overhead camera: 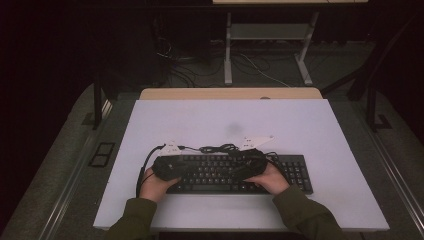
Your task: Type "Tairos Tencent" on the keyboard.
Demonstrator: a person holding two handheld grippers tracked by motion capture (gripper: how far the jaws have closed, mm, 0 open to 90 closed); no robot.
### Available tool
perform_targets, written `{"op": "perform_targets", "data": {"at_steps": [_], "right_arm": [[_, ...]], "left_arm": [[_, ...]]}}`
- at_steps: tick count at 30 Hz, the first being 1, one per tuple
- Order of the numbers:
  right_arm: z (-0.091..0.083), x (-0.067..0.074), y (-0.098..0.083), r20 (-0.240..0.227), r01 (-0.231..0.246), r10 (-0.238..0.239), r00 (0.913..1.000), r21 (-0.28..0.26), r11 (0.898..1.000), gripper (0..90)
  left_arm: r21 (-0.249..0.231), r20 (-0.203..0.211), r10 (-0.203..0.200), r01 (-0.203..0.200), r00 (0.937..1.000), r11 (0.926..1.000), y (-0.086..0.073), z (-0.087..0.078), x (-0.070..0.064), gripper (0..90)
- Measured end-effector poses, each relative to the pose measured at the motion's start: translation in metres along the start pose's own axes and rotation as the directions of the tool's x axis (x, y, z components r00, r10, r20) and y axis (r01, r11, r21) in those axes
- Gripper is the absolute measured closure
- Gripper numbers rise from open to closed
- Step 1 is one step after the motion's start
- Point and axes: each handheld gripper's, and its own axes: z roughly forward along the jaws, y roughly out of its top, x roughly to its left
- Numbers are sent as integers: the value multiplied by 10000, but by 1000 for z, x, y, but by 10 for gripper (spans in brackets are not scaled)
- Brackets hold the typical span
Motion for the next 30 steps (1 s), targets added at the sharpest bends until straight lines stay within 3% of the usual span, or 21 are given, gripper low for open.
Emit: {"op": "perform_targets", "data": {"at_steps": [7,11,17,24,30], "right_arm": [[0,1,2,16,108,-108,9999,-75,9999,172],[-1,3,3,-272,-43,44,9996,20,10000,172],[2,8,3,-531,130,-119,9985,205,9997,173],[6,17,3,-734,319,-283,9969,483,9983,379],[9,20,2,-986,394,-324,9946,698,9968,553]], "left_arm": [[-128,-114,-63,61,9999,9999,1,-4,-2,837],[-148,-143,-131,129,9998,9998,0,-6,-3,781],[-238,-227,-306,300,9993,9993,-3,-9,-5,661],[-425,-404,-336,318,9986,9986,-5,-10,-7,487],[-458,-465,-346,325,9983,9984,-5,-8,-7,402]]}}
